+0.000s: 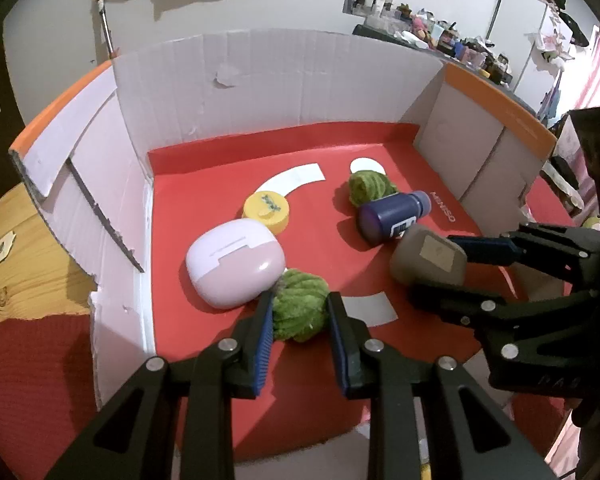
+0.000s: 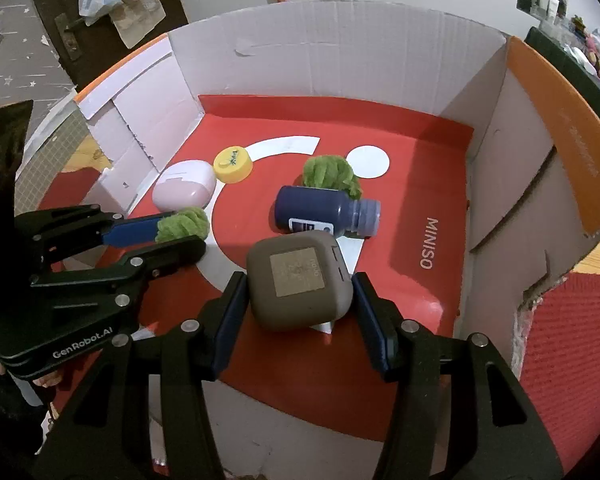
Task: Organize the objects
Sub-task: 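Lower the yarn ball and grey case onto the box floor and open both grippers, then withdraw both grippers from the box back toward the remaining table items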
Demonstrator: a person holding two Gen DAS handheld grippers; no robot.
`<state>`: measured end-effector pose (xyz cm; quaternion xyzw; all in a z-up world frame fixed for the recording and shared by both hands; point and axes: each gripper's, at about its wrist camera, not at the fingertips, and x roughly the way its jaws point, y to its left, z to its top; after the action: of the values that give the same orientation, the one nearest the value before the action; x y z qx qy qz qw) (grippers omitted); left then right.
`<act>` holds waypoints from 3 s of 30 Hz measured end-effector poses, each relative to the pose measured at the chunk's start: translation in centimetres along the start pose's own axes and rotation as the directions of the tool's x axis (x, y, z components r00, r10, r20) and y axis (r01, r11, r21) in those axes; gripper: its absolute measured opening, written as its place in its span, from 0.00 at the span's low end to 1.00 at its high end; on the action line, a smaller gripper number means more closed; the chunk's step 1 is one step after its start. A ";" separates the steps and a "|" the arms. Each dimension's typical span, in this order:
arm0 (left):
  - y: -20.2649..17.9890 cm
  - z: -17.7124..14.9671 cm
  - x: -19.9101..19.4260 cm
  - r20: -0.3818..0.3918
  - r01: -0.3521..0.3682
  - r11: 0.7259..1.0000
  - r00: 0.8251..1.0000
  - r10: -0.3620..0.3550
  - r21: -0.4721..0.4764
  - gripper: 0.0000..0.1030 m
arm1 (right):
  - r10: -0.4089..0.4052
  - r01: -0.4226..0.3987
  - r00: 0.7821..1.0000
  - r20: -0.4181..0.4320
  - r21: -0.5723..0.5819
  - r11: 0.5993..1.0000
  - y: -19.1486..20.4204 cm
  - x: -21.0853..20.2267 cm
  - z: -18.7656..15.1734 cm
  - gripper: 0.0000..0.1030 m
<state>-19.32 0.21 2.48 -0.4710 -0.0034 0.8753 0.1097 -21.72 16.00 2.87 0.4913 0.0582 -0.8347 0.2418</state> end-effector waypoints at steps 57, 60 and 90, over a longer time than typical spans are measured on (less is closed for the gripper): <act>0.0 -0.8 -1.8 0.044 -0.021 1.000 0.999 0.022 -0.014 0.39 | 0.038 -0.038 0.998 0.047 0.012 0.999 0.3 -1.8 -0.7 0.58; -0.2 -0.9 -2.2 0.053 -0.020 1.000 0.998 0.021 -0.010 0.40 | 0.040 -0.040 0.998 0.056 0.006 0.999 0.7 -2.2 -0.8 0.63; -0.8 -2.8 -5.8 0.117 0.004 1.000 0.993 -0.001 -0.026 0.68 | 0.090 -0.090 0.988 0.122 -0.012 0.996 2.6 -7.5 -4.2 0.84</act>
<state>-13.78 -0.40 5.84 -0.4205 -0.0217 0.9010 0.1042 -14.19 17.75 7.39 0.4407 0.0237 -0.8513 0.2839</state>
